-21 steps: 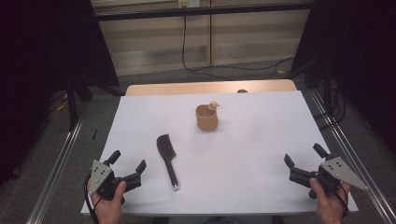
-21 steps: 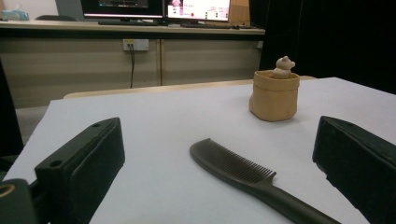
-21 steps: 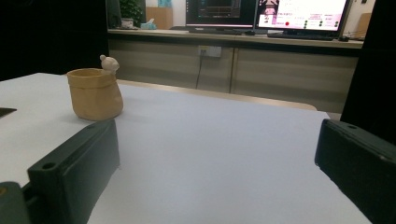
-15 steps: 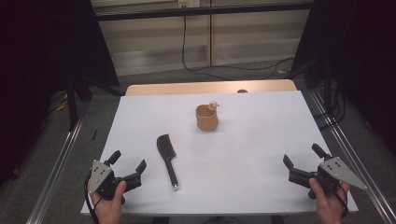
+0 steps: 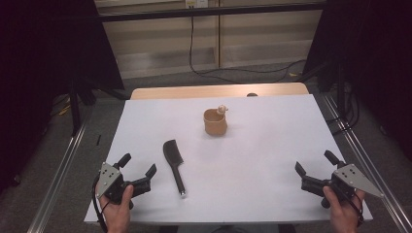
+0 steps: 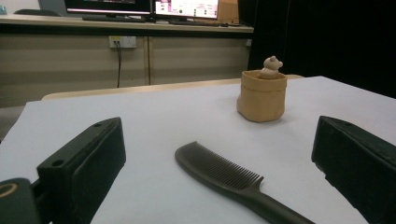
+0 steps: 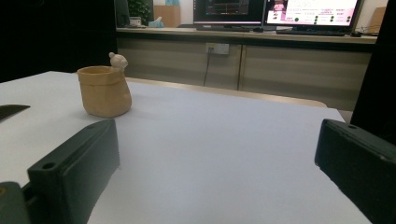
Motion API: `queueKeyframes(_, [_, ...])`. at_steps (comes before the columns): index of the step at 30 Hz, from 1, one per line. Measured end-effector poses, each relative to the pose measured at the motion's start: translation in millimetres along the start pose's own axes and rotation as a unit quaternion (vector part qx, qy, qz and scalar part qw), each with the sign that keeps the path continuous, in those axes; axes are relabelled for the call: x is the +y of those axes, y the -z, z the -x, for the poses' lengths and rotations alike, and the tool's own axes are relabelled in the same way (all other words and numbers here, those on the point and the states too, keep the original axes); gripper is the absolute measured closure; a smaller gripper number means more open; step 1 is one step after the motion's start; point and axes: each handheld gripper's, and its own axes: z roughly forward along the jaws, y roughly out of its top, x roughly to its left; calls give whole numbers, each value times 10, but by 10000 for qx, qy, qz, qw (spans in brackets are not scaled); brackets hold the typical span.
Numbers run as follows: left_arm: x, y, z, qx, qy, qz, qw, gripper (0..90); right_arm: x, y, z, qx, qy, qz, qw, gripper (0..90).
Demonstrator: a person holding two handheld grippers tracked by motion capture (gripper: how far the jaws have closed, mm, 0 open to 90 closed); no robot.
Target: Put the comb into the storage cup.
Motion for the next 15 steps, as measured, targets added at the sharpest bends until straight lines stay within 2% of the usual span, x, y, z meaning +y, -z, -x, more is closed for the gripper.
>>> queueKeyframes(1, [12,-23,9,-22,45,6,10000,32,0,-2,1,-4,-2,4,10000,0])
queueKeyframes(5, [30,-73,26,-27,-28,-28,10000,32,-1,-8,-5,25,10,-10,10000,0])
queueKeyframes(7, [40,-95,54,-60,-8,34,10000,29,0,-11,-11,43,50,-11,10000,0])
queueKeyframes(9, [50,-102,82,-1,-31,10,10000,30,0,-17,-14,63,34,-10,10000,0])
queueKeyframes(13, [56,-129,110,-154,-5,-89,9998,29,0,-21,-11,46,2,-23,10000,0])
queueKeyframes(15, [54,-149,123,-176,70,-102,9998,29,2,-20,-11,58,16,-23,10000,0])
